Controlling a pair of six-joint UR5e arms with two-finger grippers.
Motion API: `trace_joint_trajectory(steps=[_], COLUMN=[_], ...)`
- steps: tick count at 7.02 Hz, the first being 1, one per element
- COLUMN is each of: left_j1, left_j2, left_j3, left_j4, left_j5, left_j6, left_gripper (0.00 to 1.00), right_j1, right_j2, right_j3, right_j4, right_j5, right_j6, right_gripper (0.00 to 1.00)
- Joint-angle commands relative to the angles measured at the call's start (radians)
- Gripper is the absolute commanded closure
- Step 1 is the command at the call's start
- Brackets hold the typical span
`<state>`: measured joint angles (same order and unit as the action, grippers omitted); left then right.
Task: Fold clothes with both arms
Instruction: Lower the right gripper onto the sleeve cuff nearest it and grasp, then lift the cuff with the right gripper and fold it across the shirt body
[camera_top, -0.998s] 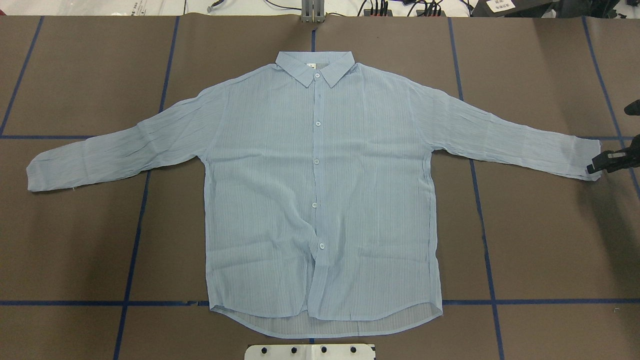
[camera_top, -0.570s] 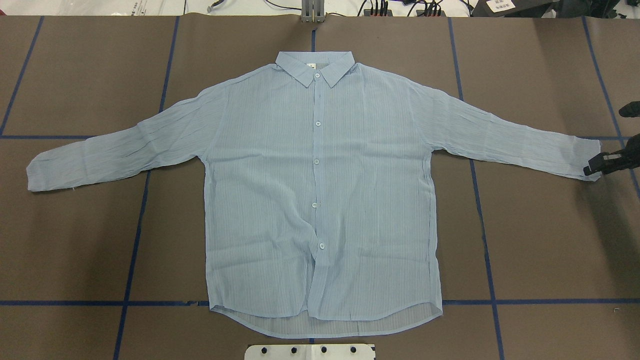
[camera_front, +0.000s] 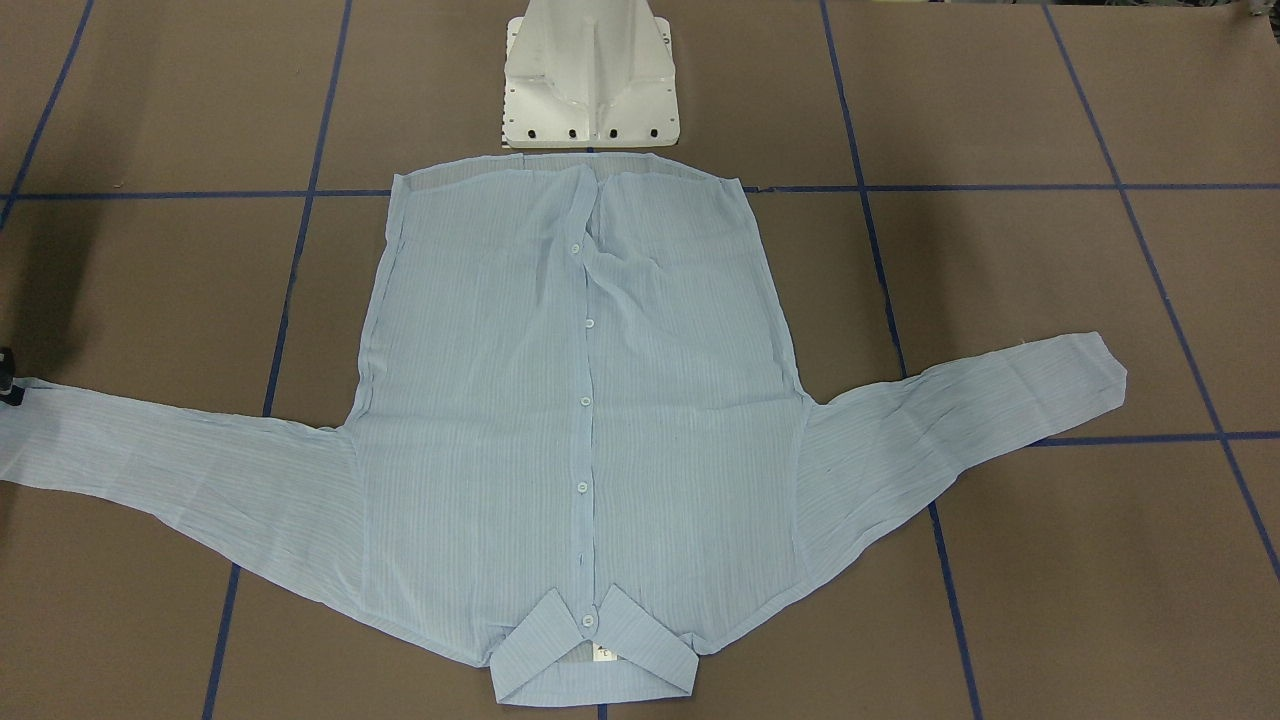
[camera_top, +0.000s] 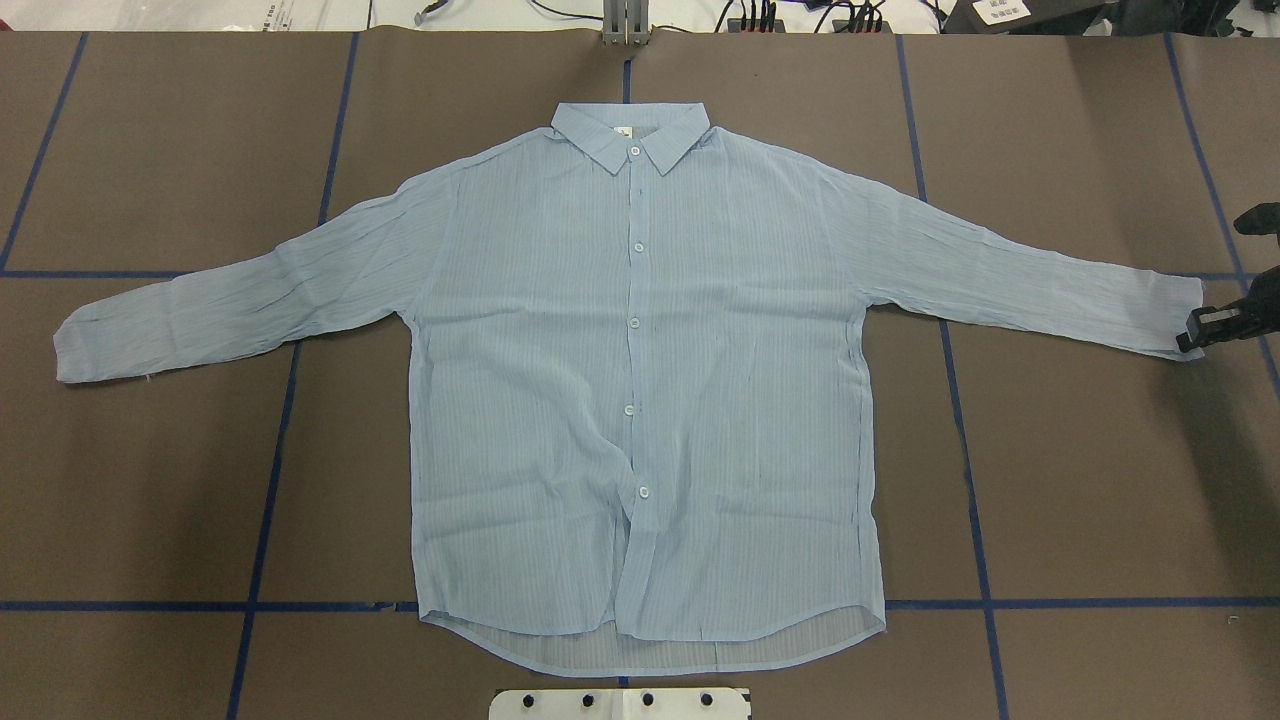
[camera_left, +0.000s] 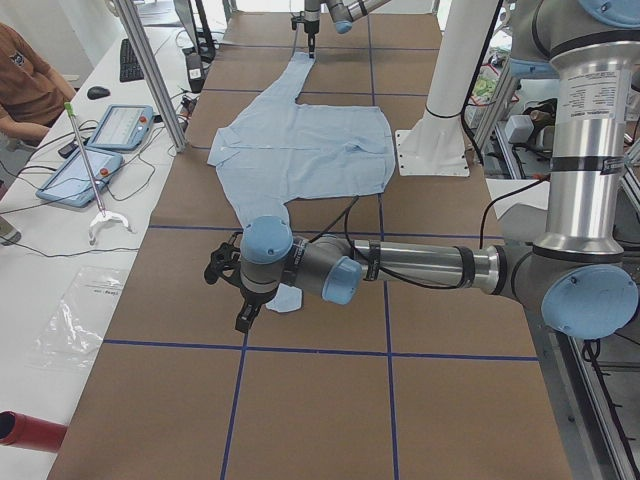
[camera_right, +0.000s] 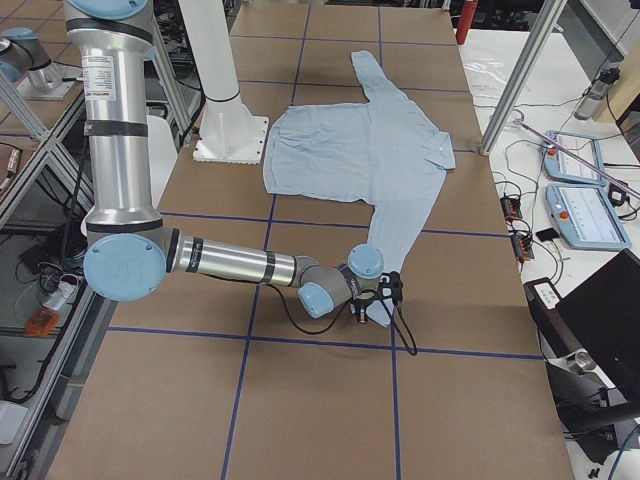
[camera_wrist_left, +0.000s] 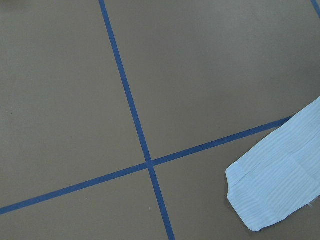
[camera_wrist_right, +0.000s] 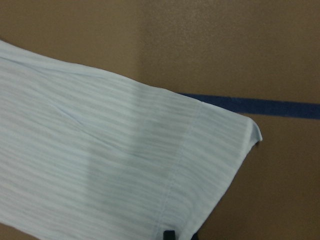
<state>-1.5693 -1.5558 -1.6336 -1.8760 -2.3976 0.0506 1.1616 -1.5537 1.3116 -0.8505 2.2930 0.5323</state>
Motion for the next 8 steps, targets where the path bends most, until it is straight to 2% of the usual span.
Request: trace_joint_trajectory(steps=[1,3,5,6,8], left_j1=[0.000,0.000,0.000,0.000,-0.002], left_j2=[0.000,0.000,0.002,0.003,0.005], left_j3=[0.000,0.000,0.000,0.003,0.006], left_j4=[0.000,0.000,0.000,0.000,0.002], left_j5=[0.000,0.000,0.000,0.000,0.000], left_j6=[0.000,0.000,0.000,0.000,0.000], left_gripper=[0.01,0.01,0.01,0.01,0.01], right_j1=[0.007,0.033,0.036,0.035,0.010], right_j2=[-0.009,-0.012,0.041,0.099,0.315], right_j3=[0.032,0.151,0.259,0.299,0.307], right_j4=[0.013,0.004,0.001,-0.005,-0.001], right_j5=[0.005,0.031,0.136,0.143,0.201], right_j6=[-0.008,-0.002,0.008,0.062,0.344], right_gripper=[1.00,1.00,1.00,1.00,1.00])
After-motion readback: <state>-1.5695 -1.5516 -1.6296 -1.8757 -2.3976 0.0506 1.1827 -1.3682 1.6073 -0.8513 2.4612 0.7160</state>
